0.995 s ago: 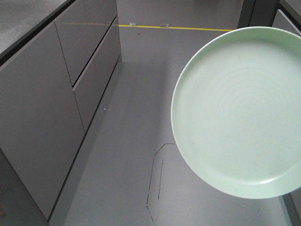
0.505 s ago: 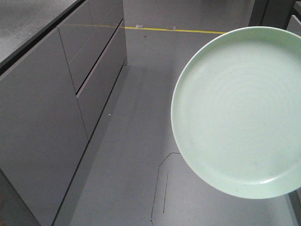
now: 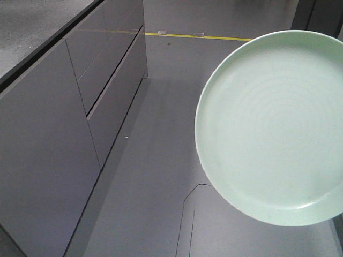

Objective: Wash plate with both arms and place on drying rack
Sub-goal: 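Drive along the cabinets carrying the plate in the right gripper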

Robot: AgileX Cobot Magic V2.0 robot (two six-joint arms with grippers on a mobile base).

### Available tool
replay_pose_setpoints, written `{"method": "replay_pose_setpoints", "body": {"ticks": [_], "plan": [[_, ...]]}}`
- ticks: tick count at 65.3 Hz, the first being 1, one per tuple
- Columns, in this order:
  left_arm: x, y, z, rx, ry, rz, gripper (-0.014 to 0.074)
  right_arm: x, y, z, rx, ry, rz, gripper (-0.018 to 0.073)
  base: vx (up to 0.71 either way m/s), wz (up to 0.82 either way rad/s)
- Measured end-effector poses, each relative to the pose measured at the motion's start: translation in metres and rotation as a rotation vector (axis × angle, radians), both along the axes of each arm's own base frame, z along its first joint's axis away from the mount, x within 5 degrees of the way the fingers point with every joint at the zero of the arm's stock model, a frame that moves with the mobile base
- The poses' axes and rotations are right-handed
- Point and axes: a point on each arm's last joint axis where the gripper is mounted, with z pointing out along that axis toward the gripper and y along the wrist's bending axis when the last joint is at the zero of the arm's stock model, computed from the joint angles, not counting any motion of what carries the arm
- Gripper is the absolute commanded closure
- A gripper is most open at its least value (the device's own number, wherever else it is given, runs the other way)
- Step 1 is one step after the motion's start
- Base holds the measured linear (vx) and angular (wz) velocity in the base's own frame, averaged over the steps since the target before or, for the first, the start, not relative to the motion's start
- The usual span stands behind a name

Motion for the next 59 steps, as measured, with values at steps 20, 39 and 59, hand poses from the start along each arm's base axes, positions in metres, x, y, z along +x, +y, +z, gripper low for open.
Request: {"method": "replay_pose_setpoints", "body": {"ticks": [20,39,59], "plan": [[0.0,0.0,0.0,0.0,0.0,0.0,0.0603,0.0,0.0,0.0,0.0,0.0,0.0,0.0566,0.15,-0.02],[0.0,0.0,0.0,0.0,0.0,0.0,0.0603,0.0,0.0,0.0,0.0,0.0,0.0,0.0566,0.15,-0.07],[0.0,0.0,0.0,0.0,0.0,0.0,0.0603,0.0,0.0,0.0,0.0,0.0,0.0,0.0566,0.15,-0.14]]}}
